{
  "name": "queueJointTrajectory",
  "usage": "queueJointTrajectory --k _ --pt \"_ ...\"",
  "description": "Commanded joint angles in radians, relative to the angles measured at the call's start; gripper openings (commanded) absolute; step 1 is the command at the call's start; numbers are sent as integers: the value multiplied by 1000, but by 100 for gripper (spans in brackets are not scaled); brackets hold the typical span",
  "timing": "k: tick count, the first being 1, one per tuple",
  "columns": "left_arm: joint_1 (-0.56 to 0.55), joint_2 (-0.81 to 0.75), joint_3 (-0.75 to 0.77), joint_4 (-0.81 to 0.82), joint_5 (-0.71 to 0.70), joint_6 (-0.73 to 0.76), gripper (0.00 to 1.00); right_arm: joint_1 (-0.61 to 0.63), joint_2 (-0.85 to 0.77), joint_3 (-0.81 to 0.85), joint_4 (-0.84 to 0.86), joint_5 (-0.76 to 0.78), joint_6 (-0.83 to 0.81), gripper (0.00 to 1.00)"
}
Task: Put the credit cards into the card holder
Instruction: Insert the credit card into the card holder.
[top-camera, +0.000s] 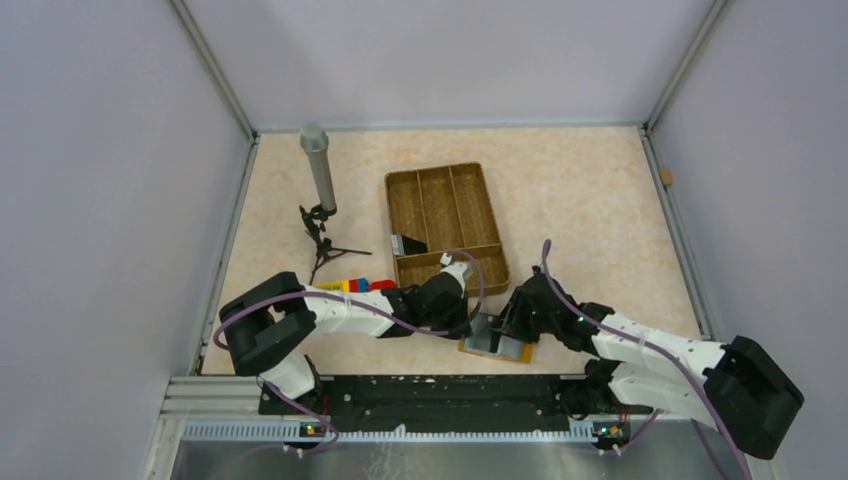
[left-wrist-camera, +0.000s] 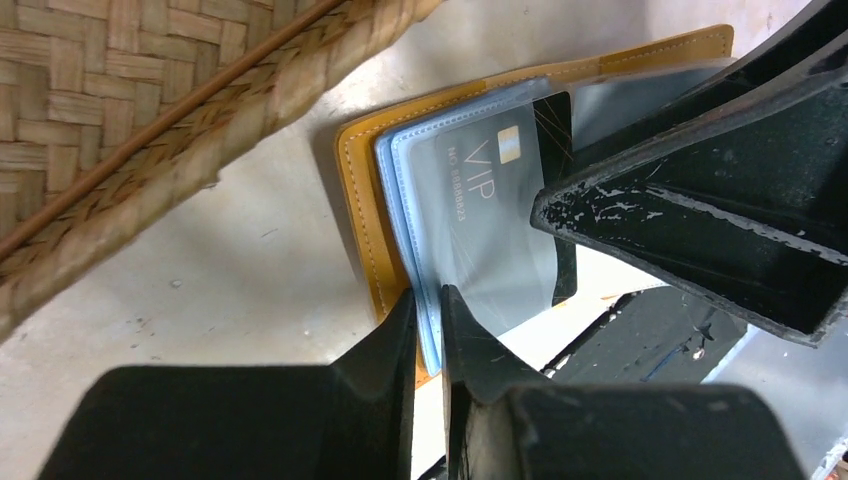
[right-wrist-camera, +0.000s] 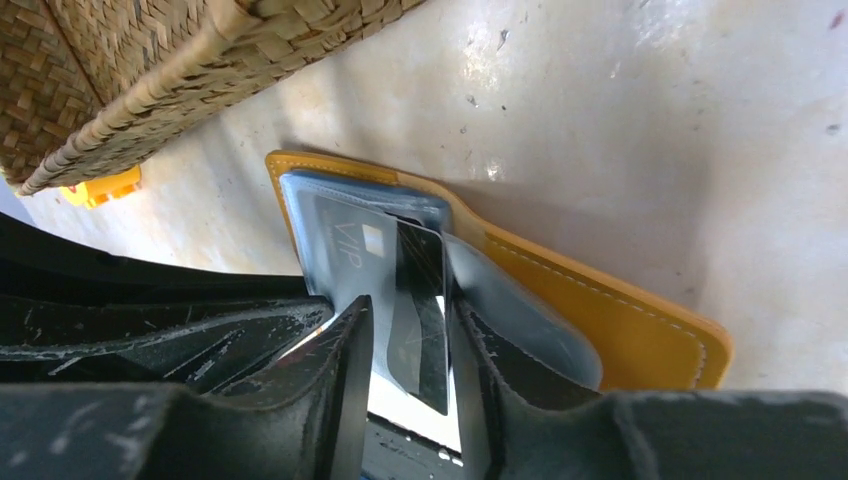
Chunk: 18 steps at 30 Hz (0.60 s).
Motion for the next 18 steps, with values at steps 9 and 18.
queueJointTrajectory --k 9,18 --pt "-14 34 -27 13 28 -12 12 11 -104 72 -231 94 -73 41" --pt "-14 35 -28 16 31 -16 17 29 -74 56 -171 62 -56 21"
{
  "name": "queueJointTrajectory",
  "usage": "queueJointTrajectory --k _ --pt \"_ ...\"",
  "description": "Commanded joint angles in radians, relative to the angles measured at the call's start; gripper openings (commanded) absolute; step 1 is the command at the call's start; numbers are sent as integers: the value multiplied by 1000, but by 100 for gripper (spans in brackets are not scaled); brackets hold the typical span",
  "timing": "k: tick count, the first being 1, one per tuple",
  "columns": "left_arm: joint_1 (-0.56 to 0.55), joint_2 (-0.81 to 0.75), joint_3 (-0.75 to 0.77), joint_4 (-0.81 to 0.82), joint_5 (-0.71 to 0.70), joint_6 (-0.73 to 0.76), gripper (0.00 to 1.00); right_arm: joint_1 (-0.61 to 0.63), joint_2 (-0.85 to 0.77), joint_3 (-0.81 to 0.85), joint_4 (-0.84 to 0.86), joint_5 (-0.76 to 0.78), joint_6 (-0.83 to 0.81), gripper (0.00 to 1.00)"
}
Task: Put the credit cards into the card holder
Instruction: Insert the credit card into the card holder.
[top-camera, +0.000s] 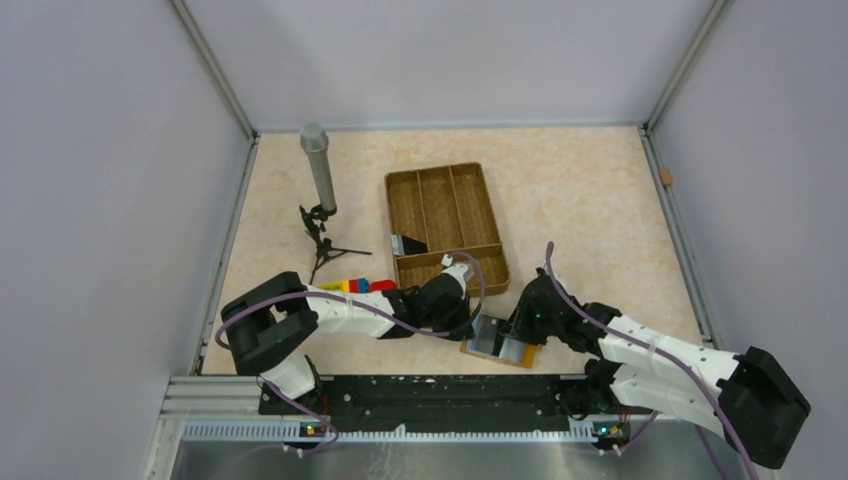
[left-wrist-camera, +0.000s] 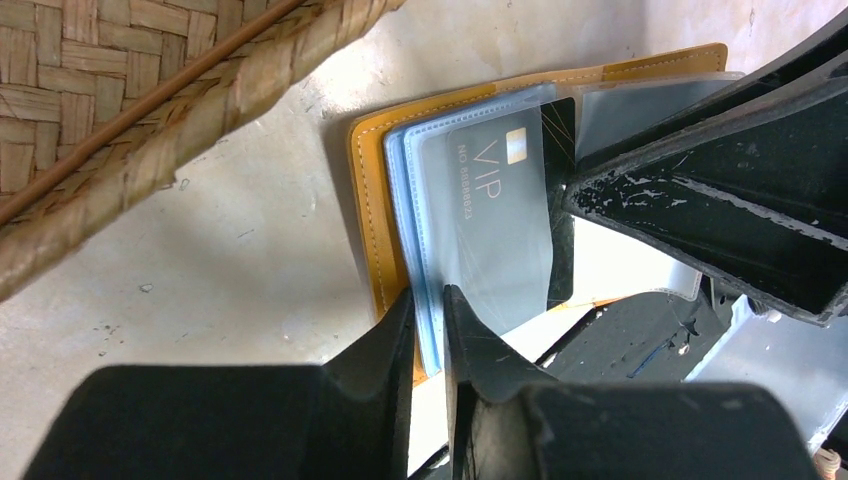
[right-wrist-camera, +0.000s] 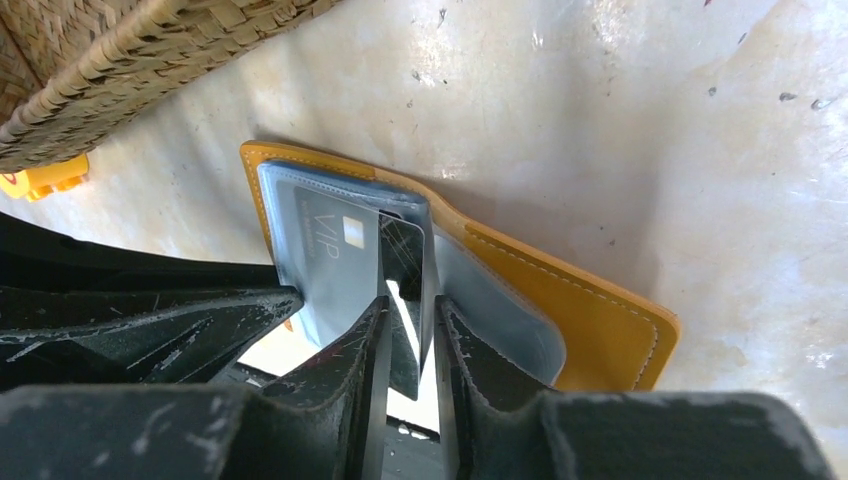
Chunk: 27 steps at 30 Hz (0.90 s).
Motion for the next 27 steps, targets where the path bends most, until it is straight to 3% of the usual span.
queueJointTrajectory --k 1,14,27 --pt "-8 21 -22 -27 6 6 17 21 19 16 28 -1 -4 20" --pt "-8 8 -33 -1 24 -3 23 71 135 32 179 -9 25 11" --pt "-4 -55 -87 23 -11 -47 28 132 247 96 299 11 40 18"
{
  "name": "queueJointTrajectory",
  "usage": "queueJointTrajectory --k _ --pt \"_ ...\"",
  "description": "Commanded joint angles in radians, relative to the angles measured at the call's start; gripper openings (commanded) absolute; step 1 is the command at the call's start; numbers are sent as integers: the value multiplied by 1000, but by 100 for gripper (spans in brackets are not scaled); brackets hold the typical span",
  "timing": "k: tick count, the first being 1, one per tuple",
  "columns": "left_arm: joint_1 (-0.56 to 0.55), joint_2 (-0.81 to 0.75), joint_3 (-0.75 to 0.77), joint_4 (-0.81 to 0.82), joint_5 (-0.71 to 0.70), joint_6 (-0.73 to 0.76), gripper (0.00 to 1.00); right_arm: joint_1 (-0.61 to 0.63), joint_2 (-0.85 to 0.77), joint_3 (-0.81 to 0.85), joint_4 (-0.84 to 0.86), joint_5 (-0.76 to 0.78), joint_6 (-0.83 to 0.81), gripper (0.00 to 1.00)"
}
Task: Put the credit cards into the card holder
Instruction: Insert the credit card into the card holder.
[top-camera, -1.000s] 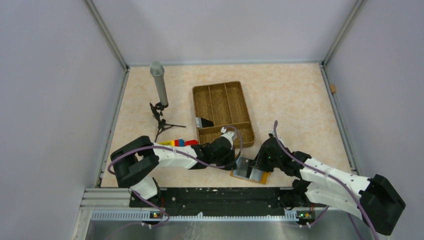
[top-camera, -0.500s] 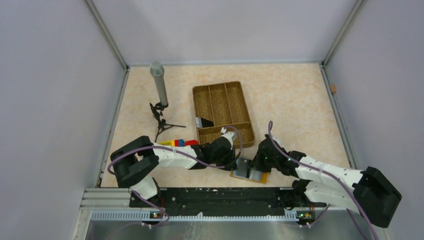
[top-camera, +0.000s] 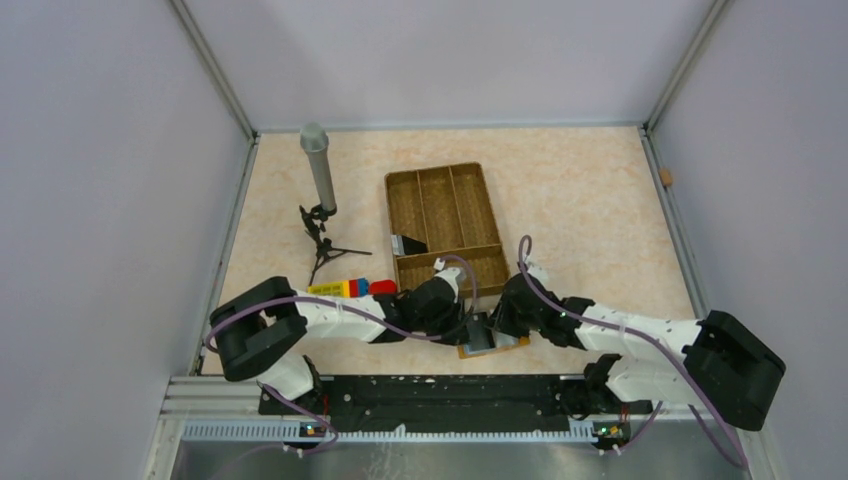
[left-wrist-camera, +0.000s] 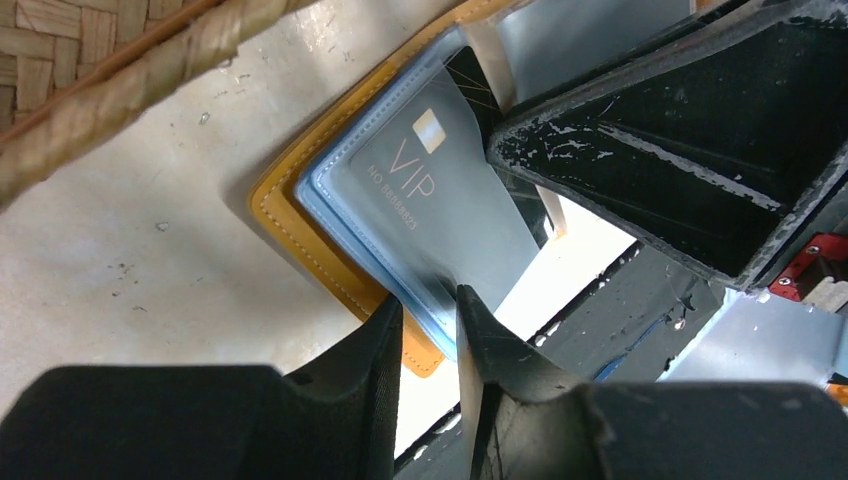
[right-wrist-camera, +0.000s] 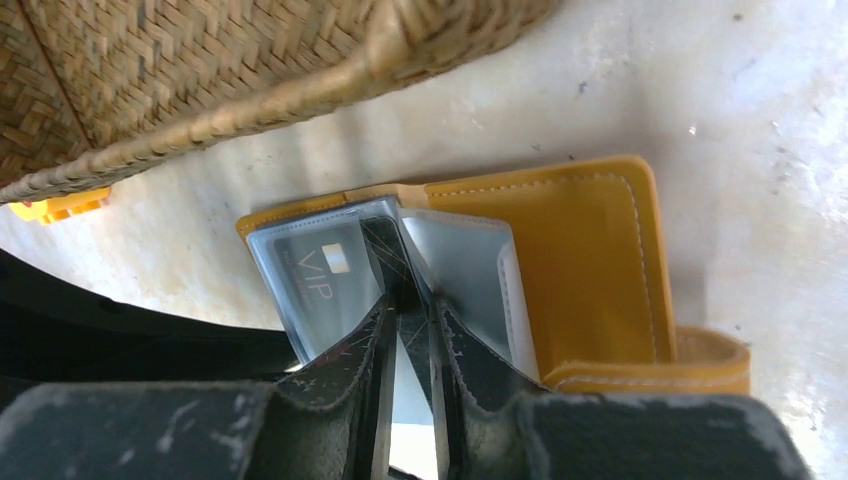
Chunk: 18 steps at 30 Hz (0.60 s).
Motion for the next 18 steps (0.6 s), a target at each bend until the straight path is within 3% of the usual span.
queueJointTrajectory --k 1,11,18 --pt "-4 -3 -30 15 -31 -17 28 50 36 53 107 -57 32 18" --pt "24 -56 -72 21 -53 -43 36 102 39 80 139 -47 71 29" --pt "39 -126 -108 28 -47 -33 49 99 -42 173 -45 29 -10 54"
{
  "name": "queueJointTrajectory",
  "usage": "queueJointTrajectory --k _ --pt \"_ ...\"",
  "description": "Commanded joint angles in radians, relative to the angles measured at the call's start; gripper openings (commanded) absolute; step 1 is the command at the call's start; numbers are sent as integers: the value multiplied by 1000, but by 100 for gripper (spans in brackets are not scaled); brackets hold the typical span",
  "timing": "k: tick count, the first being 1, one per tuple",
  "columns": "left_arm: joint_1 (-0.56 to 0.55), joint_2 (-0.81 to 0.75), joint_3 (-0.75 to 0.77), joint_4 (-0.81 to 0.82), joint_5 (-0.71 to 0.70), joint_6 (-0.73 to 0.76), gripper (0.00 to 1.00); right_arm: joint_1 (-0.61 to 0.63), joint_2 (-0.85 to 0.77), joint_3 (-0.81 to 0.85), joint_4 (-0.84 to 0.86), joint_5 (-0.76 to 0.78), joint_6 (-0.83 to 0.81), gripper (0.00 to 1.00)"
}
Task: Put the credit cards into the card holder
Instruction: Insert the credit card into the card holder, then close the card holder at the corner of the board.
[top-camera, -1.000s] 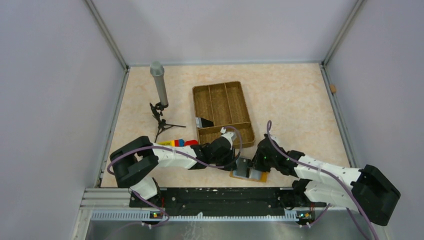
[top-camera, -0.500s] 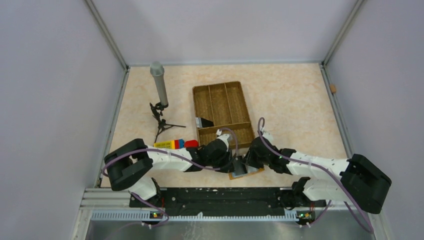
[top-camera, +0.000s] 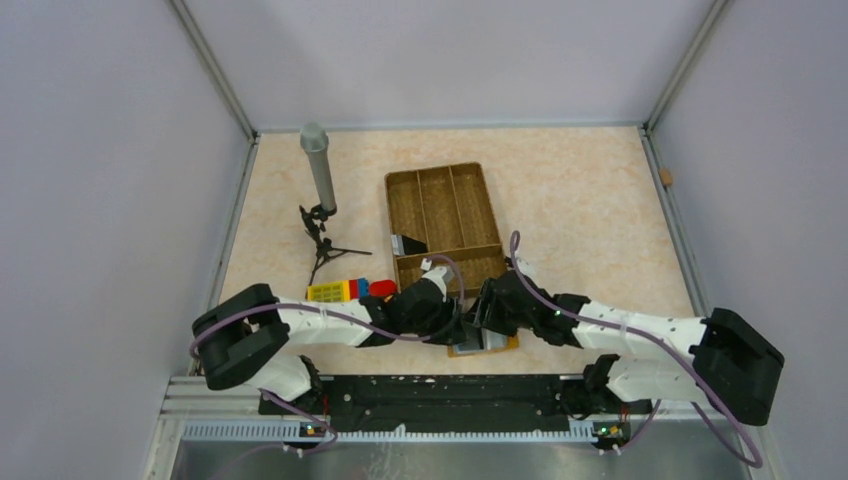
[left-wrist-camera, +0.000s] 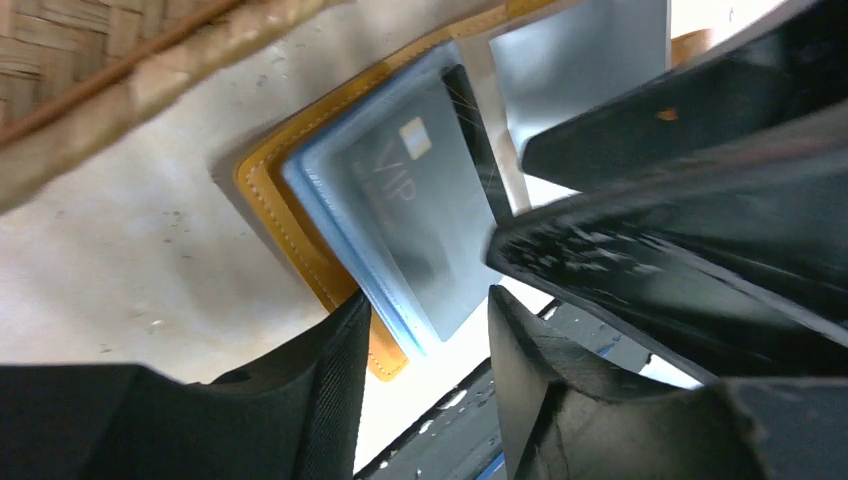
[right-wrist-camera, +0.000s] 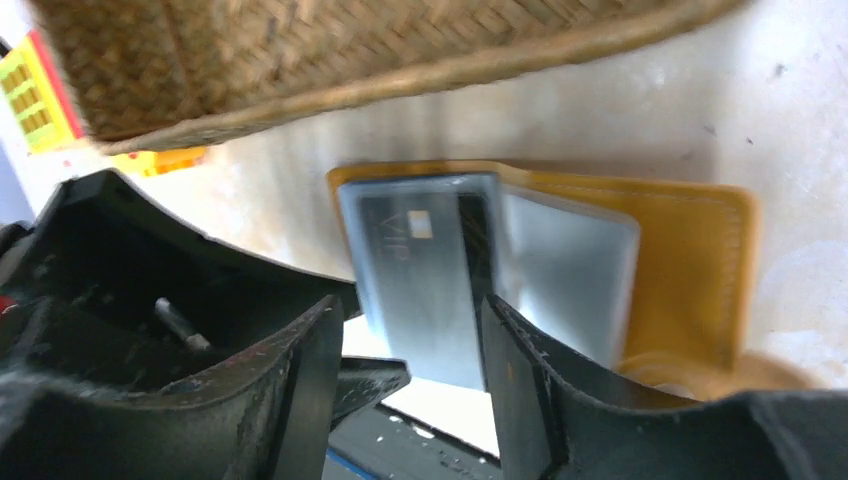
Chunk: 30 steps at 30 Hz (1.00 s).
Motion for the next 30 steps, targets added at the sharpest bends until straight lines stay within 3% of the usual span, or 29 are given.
queueJointTrajectory --k 1,8,13,21,30 --pt "21 -61 -41 2 -45 23 52 7 -84 128 -105 15 -80 57" --pt "40 -138 -72 -48 -60 19 68 -90 -161 291 -425 39 -249 69" --pt "51 -207 -86 -96 -75 1 75 -103 -224 244 -545 43 -237 75" --pt "72 -263 -98 -154 -69 4 85 -103 -324 24 -321 -140 -135 78" --pt "105 -247 -134 -100 -17 -24 88 -102 -249 -113 -70 -228 -43 80"
